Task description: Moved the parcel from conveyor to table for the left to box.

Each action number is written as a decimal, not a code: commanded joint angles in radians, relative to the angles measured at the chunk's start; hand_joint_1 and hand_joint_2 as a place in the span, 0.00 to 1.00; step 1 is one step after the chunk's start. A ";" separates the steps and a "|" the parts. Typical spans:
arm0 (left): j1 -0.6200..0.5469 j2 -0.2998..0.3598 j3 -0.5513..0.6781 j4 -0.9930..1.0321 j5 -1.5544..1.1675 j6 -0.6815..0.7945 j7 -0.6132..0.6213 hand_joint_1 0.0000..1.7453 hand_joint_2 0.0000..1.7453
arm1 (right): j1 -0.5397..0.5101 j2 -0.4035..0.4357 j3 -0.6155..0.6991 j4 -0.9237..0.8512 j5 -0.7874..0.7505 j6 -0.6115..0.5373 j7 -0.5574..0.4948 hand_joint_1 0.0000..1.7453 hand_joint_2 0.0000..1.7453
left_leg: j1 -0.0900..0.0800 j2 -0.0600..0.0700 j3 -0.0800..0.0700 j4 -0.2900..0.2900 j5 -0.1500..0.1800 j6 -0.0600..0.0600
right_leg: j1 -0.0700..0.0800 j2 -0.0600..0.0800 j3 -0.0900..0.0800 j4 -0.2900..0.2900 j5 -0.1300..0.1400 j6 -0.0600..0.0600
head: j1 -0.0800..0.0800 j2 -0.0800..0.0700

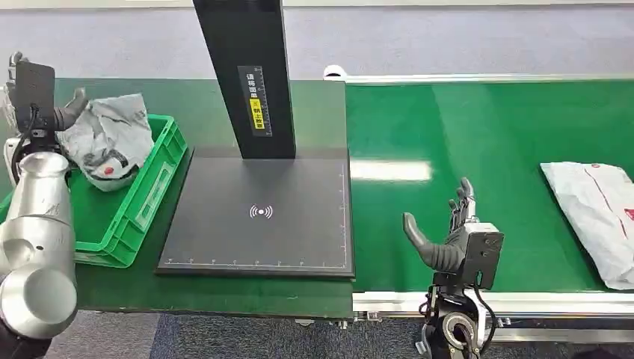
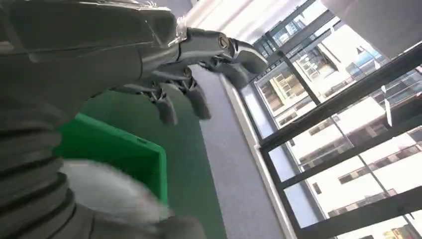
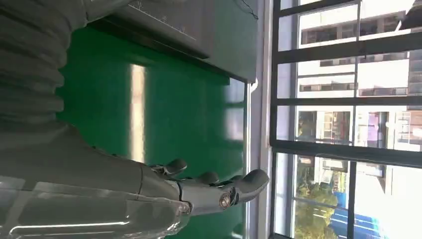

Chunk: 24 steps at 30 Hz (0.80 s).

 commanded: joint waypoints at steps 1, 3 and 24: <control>-0.067 -0.010 -0.038 0.059 -0.069 0.065 0.088 0.00 1.00 | -0.032 -0.014 0.007 0.061 0.002 0.001 0.007 0.00 1.00 | 0.001 -0.003 -0.001 0.001 0.001 0.001 | 0.001 0.000 0.000 0.000 0.001 0.000 | 0.000 0.000; -0.067 -0.007 -0.040 0.063 -0.090 0.117 0.086 0.00 1.00 | -0.030 -0.012 0.003 0.058 0.007 0.000 0.009 0.00 1.00 | 0.001 -0.002 -0.001 0.001 0.000 0.000 | 0.001 0.000 0.000 0.000 0.001 0.000 | 0.000 0.000; 0.913 -0.215 -0.730 -1.295 0.416 -0.258 -0.318 0.00 1.00 | 0.057 0.005 -0.021 0.093 0.019 0.031 -0.029 0.00 1.00 | -0.004 -0.004 0.007 -0.008 0.000 0.002 | -0.004 0.000 0.008 -0.008 0.001 0.001 | 0.001 0.000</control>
